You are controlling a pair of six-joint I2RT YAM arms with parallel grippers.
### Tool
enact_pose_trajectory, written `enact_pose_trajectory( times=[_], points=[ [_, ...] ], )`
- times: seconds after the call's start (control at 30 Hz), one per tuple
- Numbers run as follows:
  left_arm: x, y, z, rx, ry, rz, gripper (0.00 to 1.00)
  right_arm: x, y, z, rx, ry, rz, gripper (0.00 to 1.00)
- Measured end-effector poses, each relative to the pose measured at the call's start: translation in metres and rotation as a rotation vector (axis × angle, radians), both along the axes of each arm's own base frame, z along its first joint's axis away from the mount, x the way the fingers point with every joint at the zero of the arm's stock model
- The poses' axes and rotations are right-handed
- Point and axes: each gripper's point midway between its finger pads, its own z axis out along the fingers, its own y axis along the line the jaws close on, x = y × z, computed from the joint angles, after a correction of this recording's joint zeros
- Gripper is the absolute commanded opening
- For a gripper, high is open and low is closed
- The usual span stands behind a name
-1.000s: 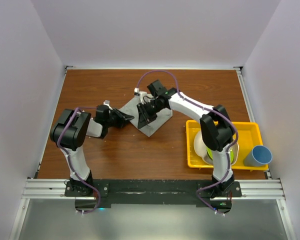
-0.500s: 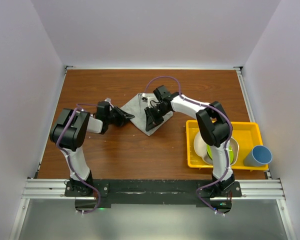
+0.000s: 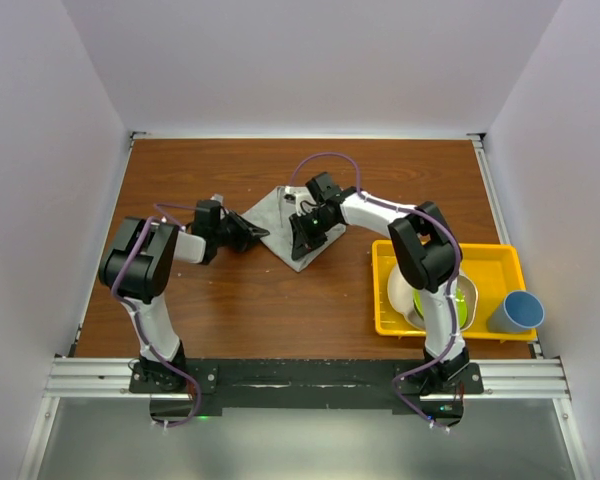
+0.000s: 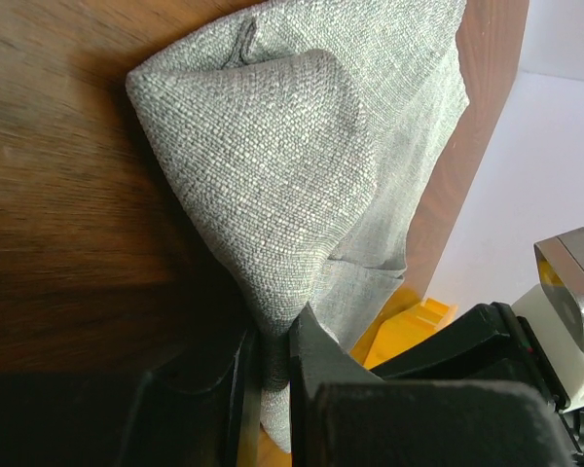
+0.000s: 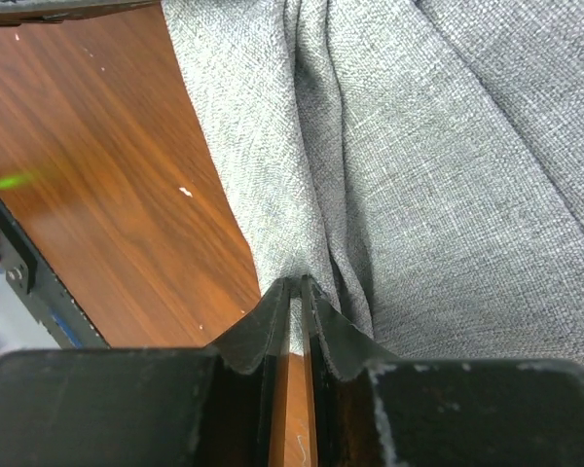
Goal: Fold the napkin, place the utensils inside, and roll it up
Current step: Roll the napkin with the utensil
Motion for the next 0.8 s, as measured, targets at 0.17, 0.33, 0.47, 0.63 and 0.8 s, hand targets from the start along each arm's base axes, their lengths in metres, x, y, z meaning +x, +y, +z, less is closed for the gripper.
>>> enact_pose_trajectory(
  times=[0.17,0.33,0.47,0.63,0.8],
  points=[
    [-0.001,0.002,0.0,0.022,0.014,0.015,0.0,0.003,-0.003,0.002,-0.028,-0.034,-0.012,0.33],
    [-0.002,0.004,0.0,0.062,0.061,0.038,0.0,0.0,0.002,0.011,-0.086,-0.135,0.02,0.6],
    [-0.002,0.003,0.001,0.099,0.102,0.053,0.0,0.0,0.011,0.024,-0.139,-0.267,0.055,0.76],
    [-0.003,0.004,0.001,0.149,0.165,0.086,0.0,0.001,0.038,0.038,-0.175,-0.473,0.108,0.81],
    [-0.006,0.006,0.001,0.157,0.228,0.126,0.0,0.005,0.063,0.039,-0.202,-0.677,0.131,0.81]
  ],
)
